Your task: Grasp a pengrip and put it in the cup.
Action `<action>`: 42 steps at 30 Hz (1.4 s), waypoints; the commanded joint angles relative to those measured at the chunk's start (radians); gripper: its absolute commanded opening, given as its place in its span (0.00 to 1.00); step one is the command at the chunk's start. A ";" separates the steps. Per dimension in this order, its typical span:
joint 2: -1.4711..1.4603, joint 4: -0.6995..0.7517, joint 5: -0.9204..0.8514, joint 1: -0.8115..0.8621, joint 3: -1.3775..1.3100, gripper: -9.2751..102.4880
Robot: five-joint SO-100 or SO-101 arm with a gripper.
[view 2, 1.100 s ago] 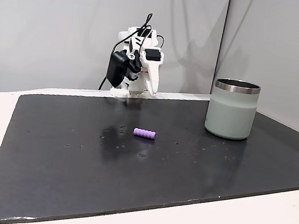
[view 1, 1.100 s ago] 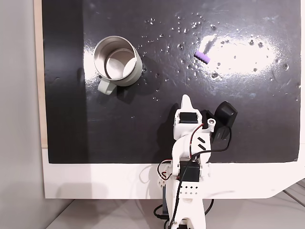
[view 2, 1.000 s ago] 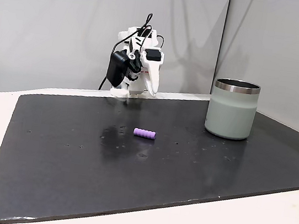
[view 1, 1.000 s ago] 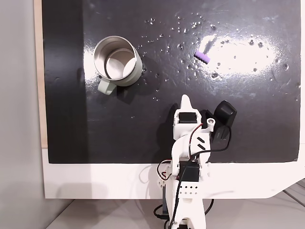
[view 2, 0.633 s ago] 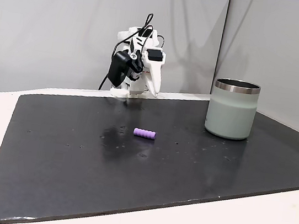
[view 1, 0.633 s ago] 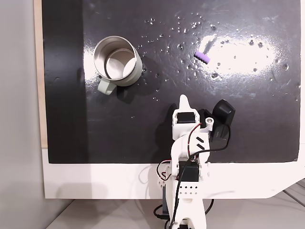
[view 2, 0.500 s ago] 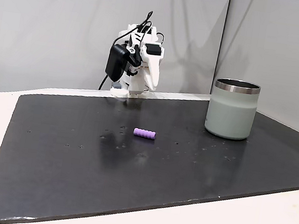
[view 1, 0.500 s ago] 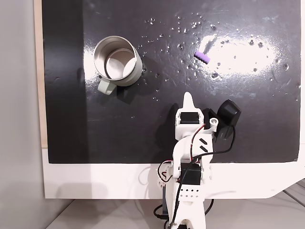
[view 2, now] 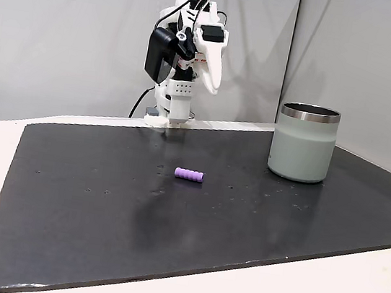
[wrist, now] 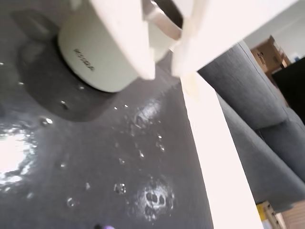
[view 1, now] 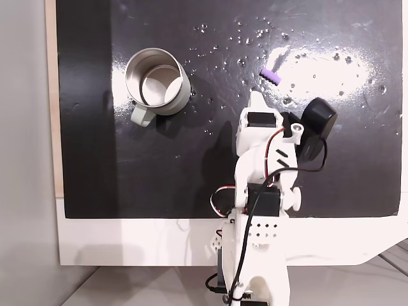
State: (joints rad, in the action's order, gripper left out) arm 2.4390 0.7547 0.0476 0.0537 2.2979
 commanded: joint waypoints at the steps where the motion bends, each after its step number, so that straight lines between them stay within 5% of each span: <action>1: -0.181 0.020 0.043 0.002 -0.193 0.08; 16: -0.707 0.265 0.336 0.084 -0.667 0.08; 23: -0.856 0.288 0.364 0.081 -0.772 0.10; 29: -0.956 0.302 0.385 0.072 -0.821 0.23; 42: -1.150 0.351 0.413 0.112 -0.943 0.24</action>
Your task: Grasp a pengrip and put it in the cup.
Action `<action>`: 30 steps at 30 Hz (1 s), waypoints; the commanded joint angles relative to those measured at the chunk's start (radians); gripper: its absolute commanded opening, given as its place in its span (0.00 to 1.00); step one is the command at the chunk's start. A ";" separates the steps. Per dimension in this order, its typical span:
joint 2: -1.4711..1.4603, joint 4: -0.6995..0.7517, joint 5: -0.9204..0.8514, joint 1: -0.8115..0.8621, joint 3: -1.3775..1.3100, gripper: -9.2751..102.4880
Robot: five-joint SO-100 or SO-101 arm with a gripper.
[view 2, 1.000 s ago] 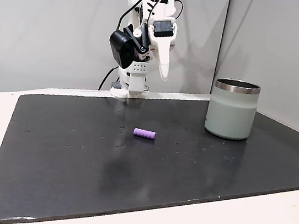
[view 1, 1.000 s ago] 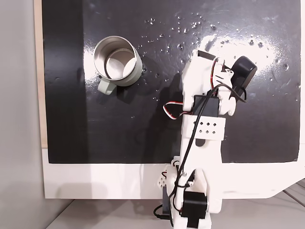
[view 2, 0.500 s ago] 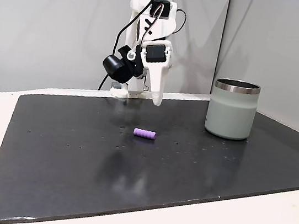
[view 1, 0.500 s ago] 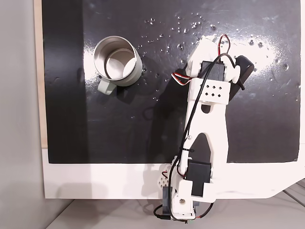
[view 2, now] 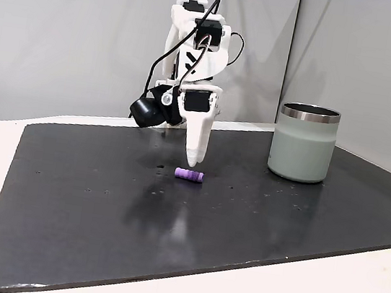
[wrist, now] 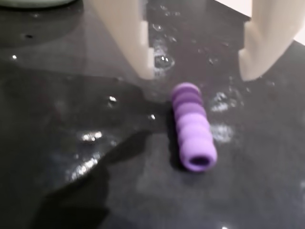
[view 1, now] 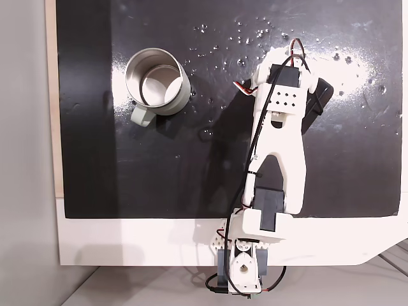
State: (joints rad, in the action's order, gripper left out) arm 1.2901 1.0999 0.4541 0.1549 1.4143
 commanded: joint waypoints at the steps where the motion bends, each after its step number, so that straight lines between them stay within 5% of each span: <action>1: -0.011 0.006 0.009 0.012 -0.063 0.24; 11: -0.086 0.008 0.015 0.026 -0.084 0.23; 16: -0.091 0.008 0.032 0.038 -0.078 0.08; 30: 0.063 0.044 0.031 0.029 -0.046 0.08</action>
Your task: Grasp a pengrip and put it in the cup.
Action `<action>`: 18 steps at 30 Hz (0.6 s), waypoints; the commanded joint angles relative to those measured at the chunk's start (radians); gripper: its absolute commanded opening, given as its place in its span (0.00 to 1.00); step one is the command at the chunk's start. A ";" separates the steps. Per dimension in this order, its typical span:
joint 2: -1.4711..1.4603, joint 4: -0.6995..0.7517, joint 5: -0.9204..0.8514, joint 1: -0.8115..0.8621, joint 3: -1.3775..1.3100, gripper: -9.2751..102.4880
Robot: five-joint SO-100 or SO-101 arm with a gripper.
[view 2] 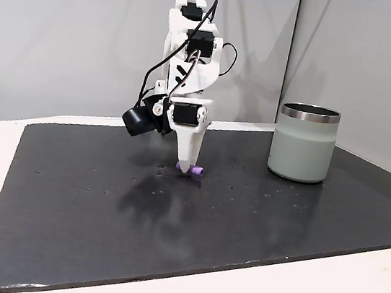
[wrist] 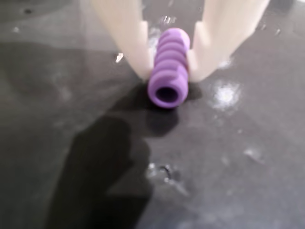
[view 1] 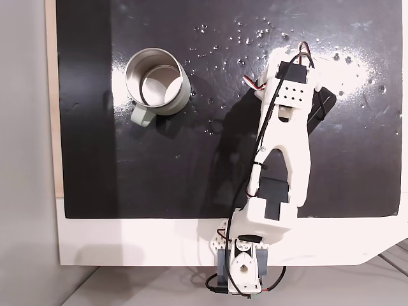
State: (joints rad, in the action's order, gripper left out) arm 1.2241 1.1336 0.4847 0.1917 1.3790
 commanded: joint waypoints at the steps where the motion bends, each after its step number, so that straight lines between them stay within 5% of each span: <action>1: 0.166 0.018 -0.005 -0.015 -0.011 0.08; 18: 0.380 0.184 -0.207 -0.414 -0.376 0.08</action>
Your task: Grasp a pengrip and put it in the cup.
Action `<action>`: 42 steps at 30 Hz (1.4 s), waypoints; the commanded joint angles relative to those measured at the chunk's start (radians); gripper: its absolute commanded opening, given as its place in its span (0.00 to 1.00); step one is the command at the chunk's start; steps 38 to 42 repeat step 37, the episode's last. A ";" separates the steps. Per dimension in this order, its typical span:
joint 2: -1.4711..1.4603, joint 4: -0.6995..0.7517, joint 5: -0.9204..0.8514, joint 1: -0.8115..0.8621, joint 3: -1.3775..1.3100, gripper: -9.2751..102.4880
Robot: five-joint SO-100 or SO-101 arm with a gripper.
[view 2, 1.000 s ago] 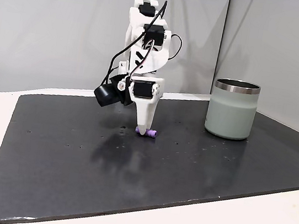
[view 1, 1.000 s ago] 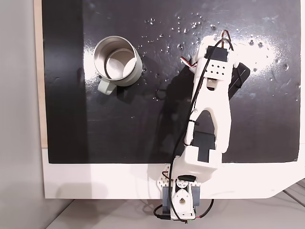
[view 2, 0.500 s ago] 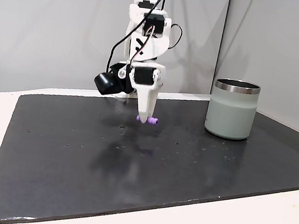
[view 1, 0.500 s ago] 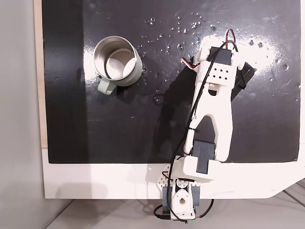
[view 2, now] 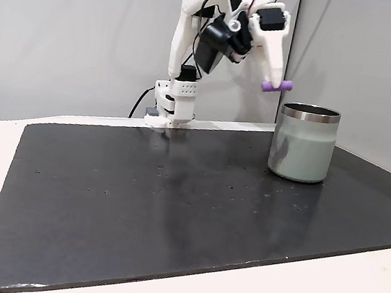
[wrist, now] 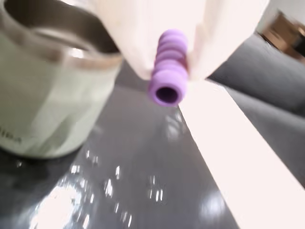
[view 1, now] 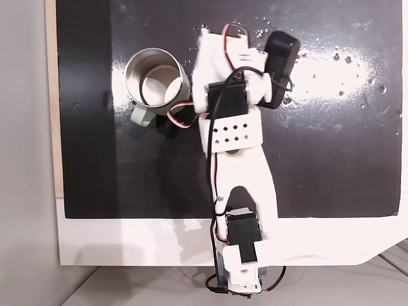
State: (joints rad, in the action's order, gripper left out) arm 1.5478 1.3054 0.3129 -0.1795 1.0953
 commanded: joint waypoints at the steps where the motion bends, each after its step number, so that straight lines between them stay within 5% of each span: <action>1: 0.049 0.020 -0.055 -0.069 -0.110 0.08; 16: -0.008 0.078 -0.218 -0.287 -0.114 0.08; 22: -0.017 0.080 -0.218 -0.293 -0.103 0.08; 27: -0.012 0.074 -0.216 -0.302 -0.098 0.23; 42: -0.009 0.074 -0.218 -0.308 -0.083 0.23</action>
